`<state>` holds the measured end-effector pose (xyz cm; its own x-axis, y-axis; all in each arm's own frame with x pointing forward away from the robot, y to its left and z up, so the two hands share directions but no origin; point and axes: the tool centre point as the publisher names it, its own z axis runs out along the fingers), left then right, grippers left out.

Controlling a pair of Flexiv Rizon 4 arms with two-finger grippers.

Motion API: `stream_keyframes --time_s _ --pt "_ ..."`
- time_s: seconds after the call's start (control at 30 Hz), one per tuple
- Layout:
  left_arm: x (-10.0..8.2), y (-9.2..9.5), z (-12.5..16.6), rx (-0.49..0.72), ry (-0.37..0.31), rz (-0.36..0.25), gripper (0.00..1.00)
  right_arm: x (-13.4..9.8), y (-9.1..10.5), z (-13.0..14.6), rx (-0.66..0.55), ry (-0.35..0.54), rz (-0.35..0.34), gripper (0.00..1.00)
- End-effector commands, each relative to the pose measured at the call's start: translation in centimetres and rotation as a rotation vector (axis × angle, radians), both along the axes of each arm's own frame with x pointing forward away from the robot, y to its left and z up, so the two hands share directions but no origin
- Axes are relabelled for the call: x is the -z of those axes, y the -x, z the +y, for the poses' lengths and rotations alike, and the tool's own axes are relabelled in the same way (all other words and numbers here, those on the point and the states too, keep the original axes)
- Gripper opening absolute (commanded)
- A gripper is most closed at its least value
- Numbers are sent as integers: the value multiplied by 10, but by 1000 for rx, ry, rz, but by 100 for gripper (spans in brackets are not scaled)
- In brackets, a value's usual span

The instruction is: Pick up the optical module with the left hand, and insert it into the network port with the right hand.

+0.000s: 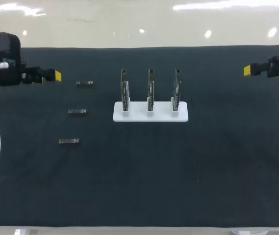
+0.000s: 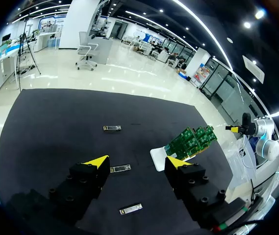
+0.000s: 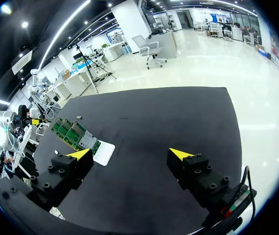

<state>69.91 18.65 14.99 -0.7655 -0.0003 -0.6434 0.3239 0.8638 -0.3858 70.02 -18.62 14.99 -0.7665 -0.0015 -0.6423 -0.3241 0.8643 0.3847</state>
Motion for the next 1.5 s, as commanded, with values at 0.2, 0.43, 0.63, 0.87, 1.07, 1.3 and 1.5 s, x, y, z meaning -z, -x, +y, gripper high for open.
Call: stream_keyframes --time_s 0.2,0.43,0.63,0.87,1.07,1.3,1.5 --pt "-1 0 -1 -3 -6 4 100 0 1 1 4 2 0 100" --pt "-1 0 -1 -3 -6 4 100 0 1 1 4 2 0 100" --pt "-1 0 -1 -3 -6 4 100 0 1 1 4 2 0 100" --pt "-1 0 -1 -3 -6 4 100 0 1 1 4 2 0 100" --pt "-1 0 -1 -3 -6 4 100 0 1 1 4 2 0 100" --pt "-1 -2 -7 70 -10 -15 100 0 1 1 4 2 0 100" --pt "-5 9 -6 224 -23 -21 100 0 1 1 4 2 0 100"
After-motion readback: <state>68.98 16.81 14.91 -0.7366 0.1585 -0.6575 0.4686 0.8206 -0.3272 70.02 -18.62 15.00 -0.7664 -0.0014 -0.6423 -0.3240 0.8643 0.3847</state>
